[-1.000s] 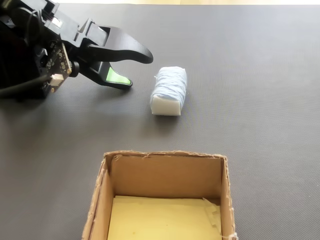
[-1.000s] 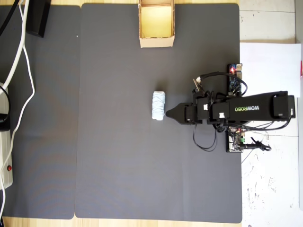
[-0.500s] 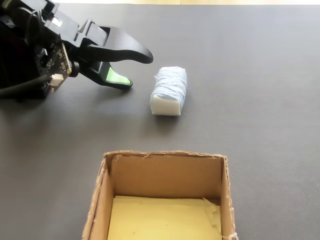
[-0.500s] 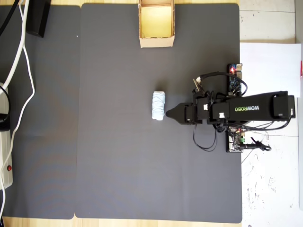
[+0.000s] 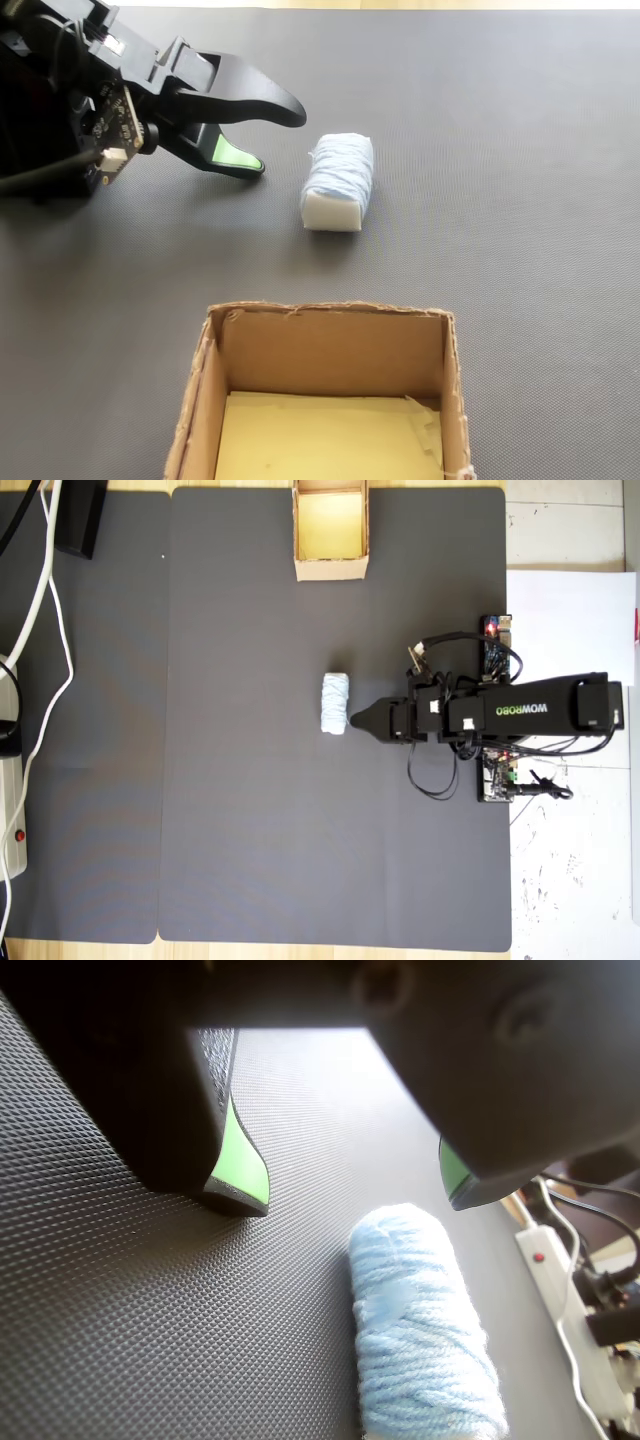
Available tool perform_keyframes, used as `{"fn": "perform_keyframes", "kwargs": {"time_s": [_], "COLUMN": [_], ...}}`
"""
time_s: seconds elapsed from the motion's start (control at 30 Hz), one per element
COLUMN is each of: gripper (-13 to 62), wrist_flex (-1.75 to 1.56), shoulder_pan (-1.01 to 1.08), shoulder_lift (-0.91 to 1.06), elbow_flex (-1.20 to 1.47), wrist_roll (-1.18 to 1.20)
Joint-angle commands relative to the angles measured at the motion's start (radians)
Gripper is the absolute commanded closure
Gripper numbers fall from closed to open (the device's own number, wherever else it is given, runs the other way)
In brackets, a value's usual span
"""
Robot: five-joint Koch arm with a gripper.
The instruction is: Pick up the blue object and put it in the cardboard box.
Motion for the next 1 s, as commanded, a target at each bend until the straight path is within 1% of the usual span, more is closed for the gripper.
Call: {"fn": "perform_keyframes", "kwargs": {"time_s": [0.0,0.7,0.83,0.97], "gripper": [15.3,15.3,15.3,15.3], "wrist_flex": [0.103,0.100,0.054,-0.064], "shoulder_pan": [0.002,0.003,0.025,0.038], "shoulder_lift": [0.091,0.091,0.091,0.091], "elbow_flex": [0.040,0.040,0.040,0.037], "wrist_roll": [0.008,0.006,0.006,0.008]}}
